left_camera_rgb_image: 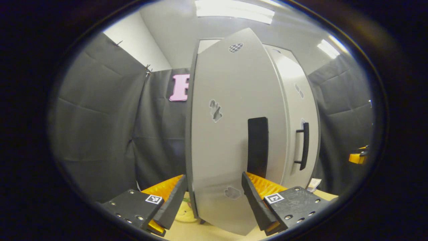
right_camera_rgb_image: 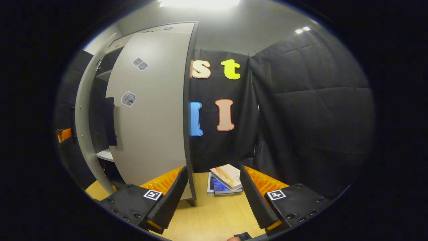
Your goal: Grab one shoe with the right hand and put it into the shoe cabinet, grab the other shoe with the left hand and put it into the shoe cabinet; then close the right door with the right hand and the left door with the left hand.
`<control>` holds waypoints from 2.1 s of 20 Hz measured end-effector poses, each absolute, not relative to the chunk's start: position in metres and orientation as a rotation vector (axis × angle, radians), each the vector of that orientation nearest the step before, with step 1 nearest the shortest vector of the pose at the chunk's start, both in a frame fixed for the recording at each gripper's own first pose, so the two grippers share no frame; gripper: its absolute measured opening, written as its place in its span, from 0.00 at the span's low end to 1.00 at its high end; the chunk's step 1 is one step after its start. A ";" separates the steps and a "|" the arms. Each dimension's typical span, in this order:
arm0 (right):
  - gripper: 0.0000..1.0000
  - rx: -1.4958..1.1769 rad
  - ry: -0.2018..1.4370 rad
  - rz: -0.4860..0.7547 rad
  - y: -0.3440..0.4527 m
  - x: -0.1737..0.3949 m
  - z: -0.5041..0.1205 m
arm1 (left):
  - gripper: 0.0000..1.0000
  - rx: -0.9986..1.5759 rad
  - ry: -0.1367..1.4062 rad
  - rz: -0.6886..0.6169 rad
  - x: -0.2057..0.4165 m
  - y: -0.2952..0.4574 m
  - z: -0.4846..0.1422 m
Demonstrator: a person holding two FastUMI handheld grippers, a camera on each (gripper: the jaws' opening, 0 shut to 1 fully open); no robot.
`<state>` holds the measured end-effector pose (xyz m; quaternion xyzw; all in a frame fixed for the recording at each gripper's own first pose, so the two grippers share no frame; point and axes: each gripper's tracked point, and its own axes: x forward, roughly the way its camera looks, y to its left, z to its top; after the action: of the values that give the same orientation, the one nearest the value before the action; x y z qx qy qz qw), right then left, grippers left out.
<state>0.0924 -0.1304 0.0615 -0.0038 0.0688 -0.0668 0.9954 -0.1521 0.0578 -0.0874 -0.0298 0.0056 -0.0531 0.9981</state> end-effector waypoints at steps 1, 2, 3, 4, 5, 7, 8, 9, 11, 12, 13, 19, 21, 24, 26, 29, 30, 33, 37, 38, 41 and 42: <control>0.98 -0.003 0.141 -0.138 -0.135 0.090 0.060 | 0.94 -0.057 0.013 -0.111 -0.148 0.048 -0.089; 0.98 0.001 0.143 -0.140 -0.139 0.087 0.059 | 0.94 -0.059 0.018 -0.117 -0.142 0.039 -0.091; 0.98 0.002 0.144 -0.141 -0.142 0.087 0.058 | 0.94 -0.057 0.017 -0.102 -0.137 0.037 -0.092; 0.98 0.002 0.143 -0.143 -0.144 0.085 0.058 | 0.94 -0.053 0.014 -0.093 -0.135 0.038 -0.092; 0.98 0.002 0.142 -0.141 -0.146 0.084 0.057 | 0.94 -0.055 0.017 -0.084 -0.132 0.038 -0.093; 0.98 0.011 0.144 -0.125 -0.145 0.084 0.056 | 0.94 -0.079 0.026 -0.079 -0.133 0.041 -0.096; 0.97 0.016 0.142 -0.111 -0.143 0.084 0.056 | 0.94 -0.088 0.031 -0.075 -0.133 0.043 -0.098; 0.98 0.018 0.142 -0.095 -0.140 0.086 0.054 | 0.94 -0.087 0.031 -0.064 -0.135 0.046 -0.098; 0.98 0.021 0.133 -0.059 -0.133 0.087 0.056 | 0.94 -0.069 0.032 -0.040 -0.144 0.051 -0.099; 0.98 0.025 0.126 -0.035 -0.126 0.087 0.057 | 0.94 -0.062 0.033 -0.031 -0.150 0.053 -0.099; 0.98 0.027 0.113 -0.007 -0.119 0.087 0.060 | 0.94 -0.055 0.030 -0.024 -0.158 0.055 -0.098; 0.97 0.052 0.036 0.095 -0.076 0.066 0.072 | 0.94 0.010 0.032 -0.018 -0.217 0.067 -0.098; 0.98 0.057 0.031 0.107 -0.063 0.055 0.074 | 0.94 0.014 0.035 -0.020 -0.238 0.074 -0.099; 0.98 0.049 0.031 0.124 -0.042 0.037 0.074 | 0.94 0.022 0.039 -0.026 -0.271 0.086 -0.100; 0.97 0.051 0.041 0.126 -0.031 0.023 0.070 | 0.94 0.025 0.040 -0.030 -0.292 0.096 -0.101; 0.97 0.045 0.036 0.133 -0.018 0.001 0.071 | 0.94 0.036 0.035 -0.034 -0.316 0.107 -0.102; 0.97 0.040 0.035 0.135 -0.015 -0.004 0.071 | 0.94 0.035 0.037 -0.034 -0.322 0.110 -0.103; 0.97 0.041 0.035 0.138 -0.008 -0.015 0.073 | 0.93 0.026 0.033 -0.035 -0.334 0.117 -0.101; 0.97 0.035 0.025 0.133 -0.006 -0.020 0.078 | 0.94 0.029 0.019 -0.041 -0.341 0.116 -0.093; 0.97 0.038 0.022 0.132 -0.007 -0.020 0.079 | 0.94 0.030 0.018 -0.043 -0.343 0.115 -0.091; 0.97 0.040 0.023 0.126 -0.010 -0.023 0.080 | 0.94 0.034 0.015 -0.049 -0.345 0.111 -0.089; 0.97 0.038 0.024 0.125 -0.011 -0.024 0.080 | 0.94 0.035 0.015 -0.051 -0.347 0.110 -0.089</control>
<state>-0.0235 -0.0112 0.0799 0.0192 0.0120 0.0624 0.9978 -0.3470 0.1096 -0.0886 0.0176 0.0076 -0.0254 0.9995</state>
